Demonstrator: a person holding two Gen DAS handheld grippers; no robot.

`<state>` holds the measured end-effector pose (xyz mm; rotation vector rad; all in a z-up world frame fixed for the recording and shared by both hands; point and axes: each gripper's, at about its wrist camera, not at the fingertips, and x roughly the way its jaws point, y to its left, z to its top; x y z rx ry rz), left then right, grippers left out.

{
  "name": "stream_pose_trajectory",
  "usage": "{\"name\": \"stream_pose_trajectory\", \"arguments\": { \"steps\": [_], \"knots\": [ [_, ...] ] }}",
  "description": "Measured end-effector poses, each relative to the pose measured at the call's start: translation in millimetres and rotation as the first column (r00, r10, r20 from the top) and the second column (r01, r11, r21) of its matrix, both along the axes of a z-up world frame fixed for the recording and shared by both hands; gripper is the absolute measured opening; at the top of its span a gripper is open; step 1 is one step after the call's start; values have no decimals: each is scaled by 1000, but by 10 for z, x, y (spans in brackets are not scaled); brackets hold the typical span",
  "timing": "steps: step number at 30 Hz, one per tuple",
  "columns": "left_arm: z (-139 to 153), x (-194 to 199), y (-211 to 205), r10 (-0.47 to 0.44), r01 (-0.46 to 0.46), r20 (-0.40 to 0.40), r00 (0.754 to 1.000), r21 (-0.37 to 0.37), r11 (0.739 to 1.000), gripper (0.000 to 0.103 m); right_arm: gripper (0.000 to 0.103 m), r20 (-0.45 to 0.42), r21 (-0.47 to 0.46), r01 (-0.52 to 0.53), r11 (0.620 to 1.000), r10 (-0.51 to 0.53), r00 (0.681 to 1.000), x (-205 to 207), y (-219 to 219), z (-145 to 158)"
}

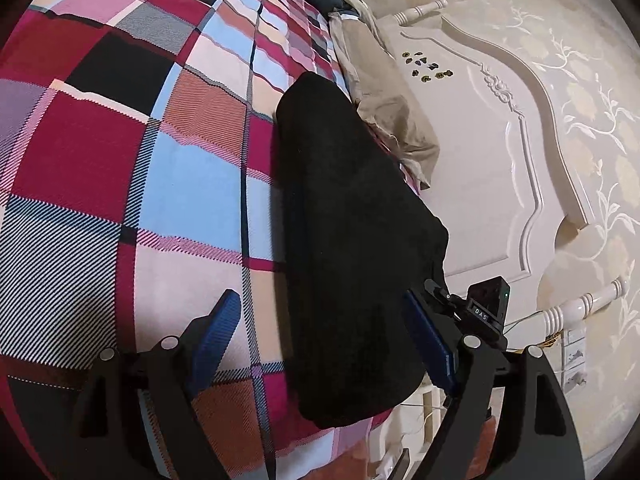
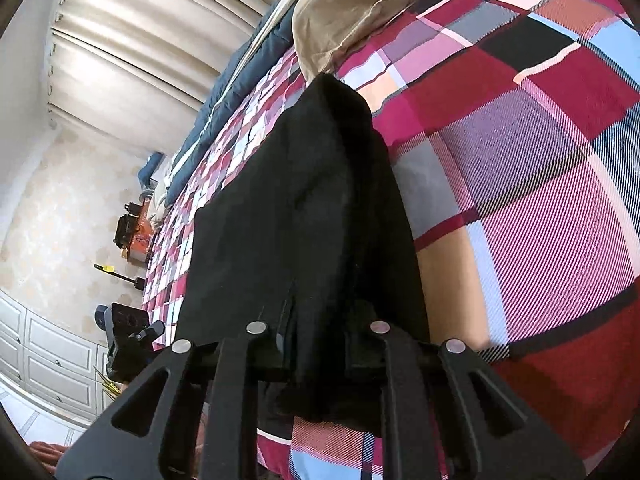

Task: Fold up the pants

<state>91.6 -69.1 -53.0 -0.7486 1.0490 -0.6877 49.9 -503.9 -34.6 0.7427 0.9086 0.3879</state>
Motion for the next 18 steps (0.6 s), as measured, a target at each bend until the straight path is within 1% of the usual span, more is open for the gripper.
{"name": "stream_pose_trajectory", "arguments": {
  "steps": [2, 3, 4, 5, 6, 7, 9, 11, 14, 18],
  "knots": [
    [2, 3, -3, -5, 5, 0, 1000, -4, 1000, 81, 25, 1, 37, 13, 999, -14, 1000, -45, -38, 10],
    [2, -1, -4, -8, 8, -1, 1000, -7, 1000, 81, 31, 2, 60, 26, 998, -26, 1000, -76, -62, 25],
    [4, -2, 0, -9, 9, -3, 1000, -11, 1000, 81, 43, 13, 87, 40, 995, -41, 999, -126, -96, 51],
    [7, -4, 8, -11, 11, -5, 1000, -17, 1000, 81, 51, 28, 103, 59, 993, -62, 998, -182, -133, 93],
    [8, -1, 9, -12, 12, -6, 1000, -22, 1000, 81, 65, 44, 105, 82, 991, -87, 995, -249, -166, 140],
    [5, -7, 22, -14, 14, -9, 1000, -35, 999, 81, 72, 54, 99, 97, 990, -102, 993, -290, -186, 177],
    [-5, -20, 53, -15, 14, -15, 1000, -59, 998, 81, 77, 63, 64, 137, 989, -141, 988, -394, -245, 235],
    [-33, -20, 81, -11, 8, -31, 999, -90, 996, 81, 78, 58, 71, 143, 987, -147, 987, -443, -291, 211],
    [-62, -3, 63, -10, 4, -50, 999, -127, 992, 81, 78, 21, 73, 131, 989, -133, 991, -403, -273, 99],
    [-74, 43, -57, -45, 34, -60, 997, -166, 985, 82, 79, 0, 55, 90, 994, -90, 996, -277, -124, -36]
  ]
}}
